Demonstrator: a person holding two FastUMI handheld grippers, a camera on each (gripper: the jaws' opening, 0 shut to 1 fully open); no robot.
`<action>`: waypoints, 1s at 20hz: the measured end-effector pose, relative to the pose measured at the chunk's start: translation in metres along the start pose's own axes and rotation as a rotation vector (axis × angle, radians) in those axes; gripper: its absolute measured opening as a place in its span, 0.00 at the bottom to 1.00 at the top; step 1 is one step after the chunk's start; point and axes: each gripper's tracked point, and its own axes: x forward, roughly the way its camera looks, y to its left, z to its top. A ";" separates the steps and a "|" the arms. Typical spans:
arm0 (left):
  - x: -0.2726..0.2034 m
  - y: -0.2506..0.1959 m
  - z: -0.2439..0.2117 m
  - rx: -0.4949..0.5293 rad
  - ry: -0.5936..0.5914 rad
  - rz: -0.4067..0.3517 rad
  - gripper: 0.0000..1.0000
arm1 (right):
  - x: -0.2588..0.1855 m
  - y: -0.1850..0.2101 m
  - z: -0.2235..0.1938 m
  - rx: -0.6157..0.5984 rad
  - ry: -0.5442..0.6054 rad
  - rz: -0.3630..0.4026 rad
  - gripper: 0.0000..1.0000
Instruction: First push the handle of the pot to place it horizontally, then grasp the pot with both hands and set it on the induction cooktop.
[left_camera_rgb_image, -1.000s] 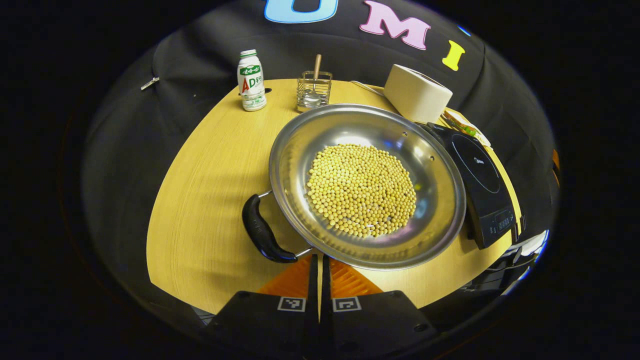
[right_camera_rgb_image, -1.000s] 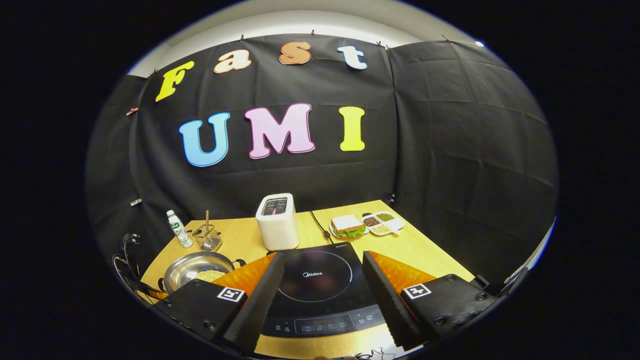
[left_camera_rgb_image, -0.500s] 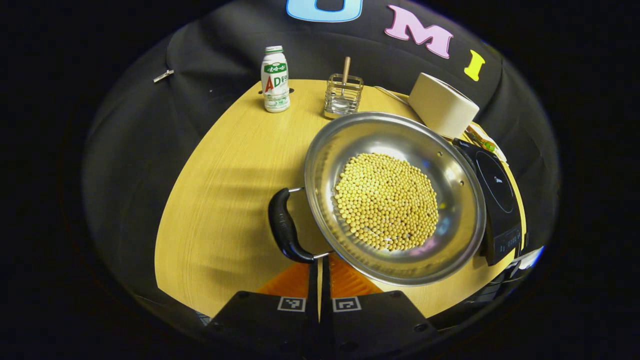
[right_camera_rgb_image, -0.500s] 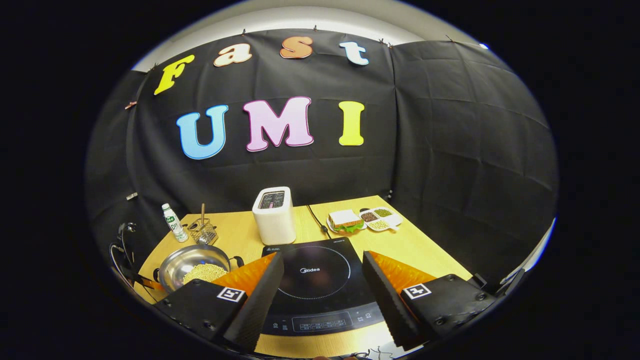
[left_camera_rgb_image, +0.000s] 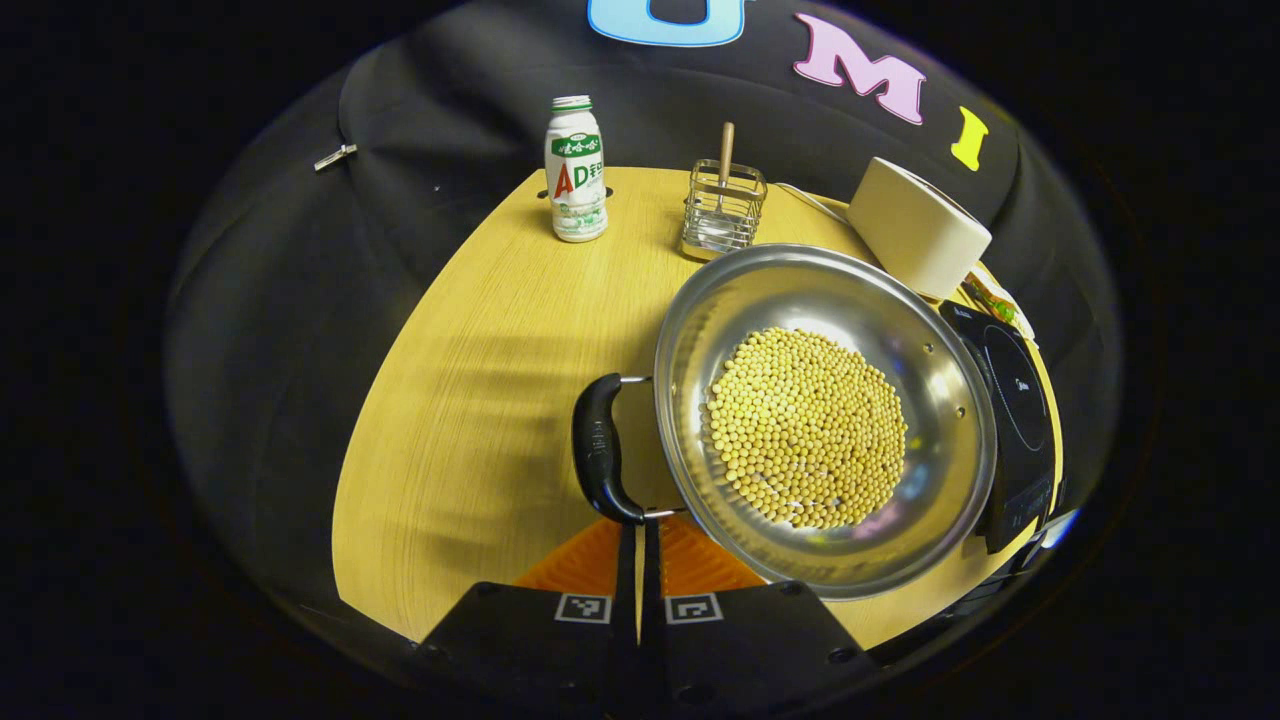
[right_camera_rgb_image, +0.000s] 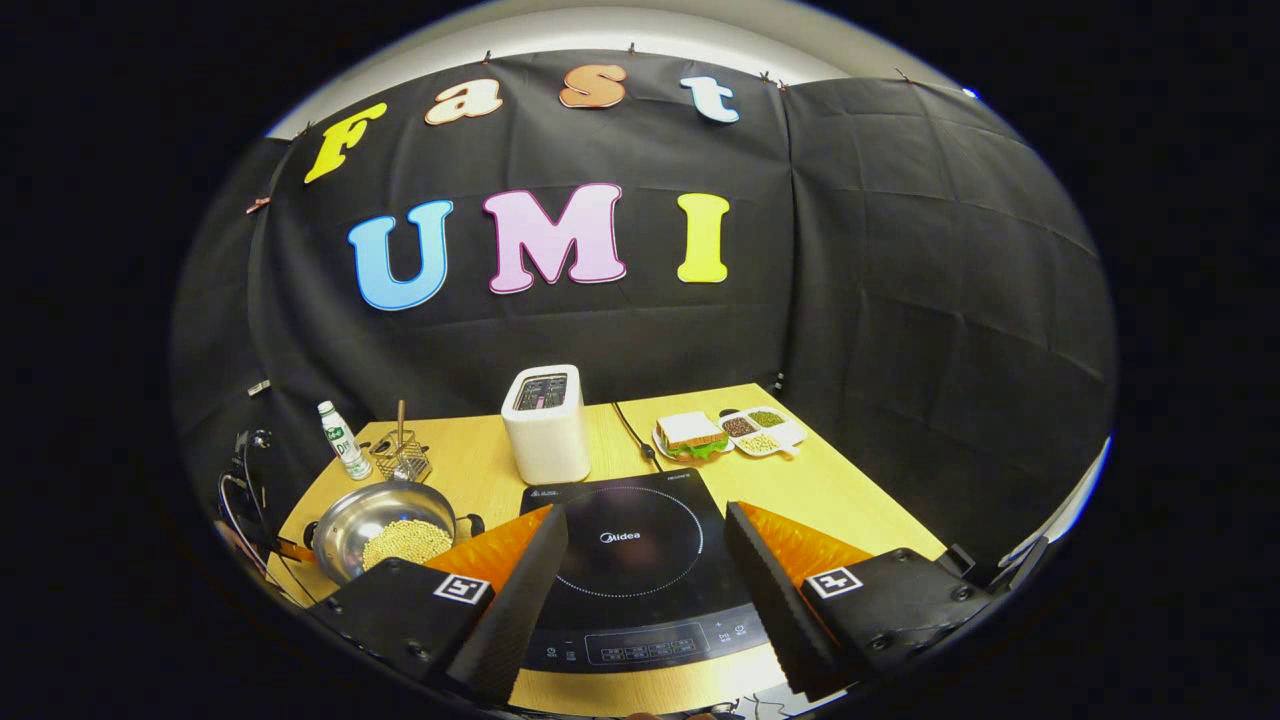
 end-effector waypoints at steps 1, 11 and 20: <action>0.001 0.001 0.002 -0.001 0.000 0.001 0.05 | 0.002 0.001 0.002 -0.001 0.000 0.000 0.99; 0.003 0.014 0.020 -0.042 -0.024 0.055 0.05 | 0.034 0.012 0.011 -0.028 0.011 0.074 0.99; -0.037 0.015 0.019 -0.142 -0.043 0.232 0.05 | 0.058 0.020 -0.007 -0.044 0.058 0.303 0.99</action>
